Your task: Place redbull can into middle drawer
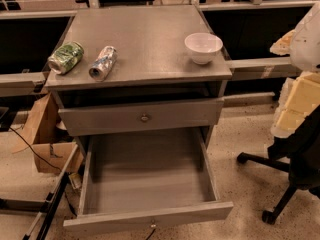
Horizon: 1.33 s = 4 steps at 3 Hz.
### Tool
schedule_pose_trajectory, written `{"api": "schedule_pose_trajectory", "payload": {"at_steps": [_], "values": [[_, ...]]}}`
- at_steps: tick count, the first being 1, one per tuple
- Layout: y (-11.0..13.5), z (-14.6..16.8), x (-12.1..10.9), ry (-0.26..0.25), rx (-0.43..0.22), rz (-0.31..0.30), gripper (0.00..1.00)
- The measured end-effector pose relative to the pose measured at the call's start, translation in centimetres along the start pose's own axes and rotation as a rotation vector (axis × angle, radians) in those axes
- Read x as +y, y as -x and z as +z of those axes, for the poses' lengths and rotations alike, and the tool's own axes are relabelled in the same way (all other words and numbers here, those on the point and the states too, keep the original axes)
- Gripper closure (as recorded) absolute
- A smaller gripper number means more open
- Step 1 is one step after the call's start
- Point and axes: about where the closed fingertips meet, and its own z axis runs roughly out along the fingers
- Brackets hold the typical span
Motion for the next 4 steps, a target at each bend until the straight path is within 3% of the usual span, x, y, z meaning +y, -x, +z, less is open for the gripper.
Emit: {"api": "schedule_pose_trajectory", "payload": {"at_steps": [1,2,3,4], "values": [[0.0,0.0,0.0,0.0,0.0,0.0,0.0],[1.0,-0.2,-1.2,-0.024,-0.045,0.013,0.0],[3.4,-0.4,-3.2,-0.062,-0.119,0.05,0.0],[8.2,0.6,-5.7,-0.073,-0.254,0.084,0.0]]}}
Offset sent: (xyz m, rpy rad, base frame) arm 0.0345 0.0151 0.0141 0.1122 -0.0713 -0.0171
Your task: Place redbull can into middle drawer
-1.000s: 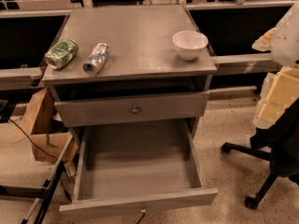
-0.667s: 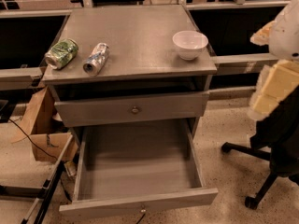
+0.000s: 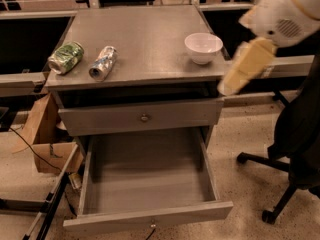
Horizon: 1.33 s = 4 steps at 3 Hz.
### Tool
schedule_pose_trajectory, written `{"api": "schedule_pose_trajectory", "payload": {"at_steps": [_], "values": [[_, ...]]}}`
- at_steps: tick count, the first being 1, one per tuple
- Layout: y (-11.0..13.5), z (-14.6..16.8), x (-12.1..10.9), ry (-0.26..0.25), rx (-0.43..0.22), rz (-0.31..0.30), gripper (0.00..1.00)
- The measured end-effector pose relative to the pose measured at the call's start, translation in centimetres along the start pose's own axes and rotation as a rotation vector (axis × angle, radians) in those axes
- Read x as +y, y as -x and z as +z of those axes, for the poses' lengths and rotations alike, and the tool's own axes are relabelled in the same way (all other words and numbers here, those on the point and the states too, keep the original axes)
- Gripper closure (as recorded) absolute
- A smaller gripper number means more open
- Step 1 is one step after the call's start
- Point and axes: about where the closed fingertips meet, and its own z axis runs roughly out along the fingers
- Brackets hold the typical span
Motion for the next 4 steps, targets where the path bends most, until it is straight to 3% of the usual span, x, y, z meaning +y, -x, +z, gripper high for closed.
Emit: {"api": "schedule_pose_trajectory", "payload": {"at_steps": [1,2,3,4], "values": [[3.6,2.2,-0.4,0.022,-0.091,0.005,0.0],[8.7,6.1,-1.0,0.021,-0.193,0.043,0.0],[8.7,6.1,-1.0,0.021,-0.193,0.043,0.0],[9.9,6.7,-0.6,0.036,-0.223,-0.002,0.0]]}}
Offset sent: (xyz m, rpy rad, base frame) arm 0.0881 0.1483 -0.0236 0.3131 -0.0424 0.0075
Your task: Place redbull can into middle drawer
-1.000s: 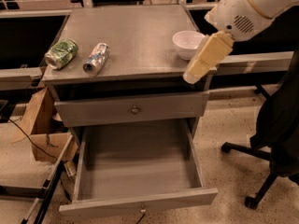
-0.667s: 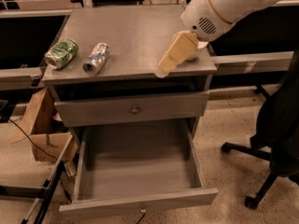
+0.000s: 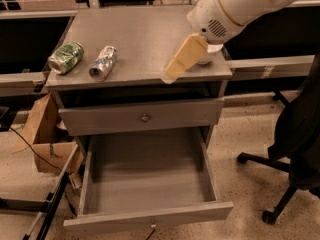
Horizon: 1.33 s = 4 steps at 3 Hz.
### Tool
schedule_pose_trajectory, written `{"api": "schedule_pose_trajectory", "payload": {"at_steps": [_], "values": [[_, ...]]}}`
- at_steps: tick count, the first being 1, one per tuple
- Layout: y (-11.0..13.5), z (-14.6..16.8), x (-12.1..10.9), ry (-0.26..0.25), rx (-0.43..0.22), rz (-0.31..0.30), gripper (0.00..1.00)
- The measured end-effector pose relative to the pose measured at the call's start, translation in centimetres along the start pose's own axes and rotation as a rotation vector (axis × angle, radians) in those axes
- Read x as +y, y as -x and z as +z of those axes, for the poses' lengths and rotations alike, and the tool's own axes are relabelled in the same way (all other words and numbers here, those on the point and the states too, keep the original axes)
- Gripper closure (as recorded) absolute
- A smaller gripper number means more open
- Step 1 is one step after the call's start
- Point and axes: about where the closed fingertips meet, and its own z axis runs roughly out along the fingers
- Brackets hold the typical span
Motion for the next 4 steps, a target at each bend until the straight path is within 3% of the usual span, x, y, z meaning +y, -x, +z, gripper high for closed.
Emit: {"api": "schedule_pose_trajectory", "payload": {"at_steps": [1,2,3,4], "values": [[3.0,3.3,0.5,0.043,-0.063,-0.087,0.0],[6.0,8.6,1.3,0.103,-0.117,-0.144,0.0],[7.8,14.4,1.4,0.142,-0.14,-0.155,0.0],[7.8,14.4,1.4,0.142,-0.14,-0.155,0.0]]}}
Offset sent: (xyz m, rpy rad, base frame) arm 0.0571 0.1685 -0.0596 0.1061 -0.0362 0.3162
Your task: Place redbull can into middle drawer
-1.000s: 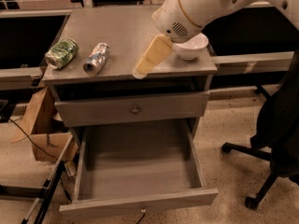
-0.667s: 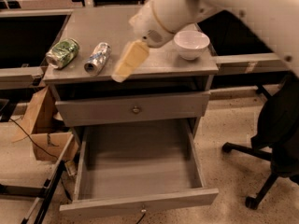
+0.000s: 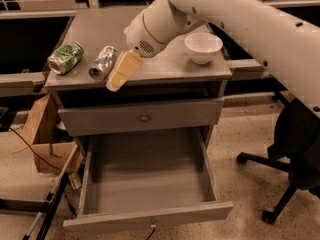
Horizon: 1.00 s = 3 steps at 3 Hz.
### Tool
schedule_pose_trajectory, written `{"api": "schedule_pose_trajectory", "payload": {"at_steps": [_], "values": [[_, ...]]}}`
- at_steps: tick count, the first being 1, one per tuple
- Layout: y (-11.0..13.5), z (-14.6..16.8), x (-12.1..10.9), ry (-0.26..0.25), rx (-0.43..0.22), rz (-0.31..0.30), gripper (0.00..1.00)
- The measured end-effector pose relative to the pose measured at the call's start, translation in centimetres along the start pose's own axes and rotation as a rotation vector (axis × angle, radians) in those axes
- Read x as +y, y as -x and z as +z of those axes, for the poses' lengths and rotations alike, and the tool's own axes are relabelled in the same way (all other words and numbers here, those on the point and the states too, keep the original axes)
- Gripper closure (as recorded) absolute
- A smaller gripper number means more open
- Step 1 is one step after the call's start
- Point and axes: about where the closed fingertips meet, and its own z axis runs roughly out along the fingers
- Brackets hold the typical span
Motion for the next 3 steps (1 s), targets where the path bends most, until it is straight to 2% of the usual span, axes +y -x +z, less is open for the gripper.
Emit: {"api": "schedule_pose_trajectory", "payload": {"at_steps": [1,2,3], "values": [[-0.7,-0.1,-0.6,-0.03,-0.019,0.024,0.0],[-2.4,0.6,-3.3,-0.092,-0.08,0.082,0.0],[-3.8,2.7,-6.8,-0.121,-0.129,0.122,0.0]]}}
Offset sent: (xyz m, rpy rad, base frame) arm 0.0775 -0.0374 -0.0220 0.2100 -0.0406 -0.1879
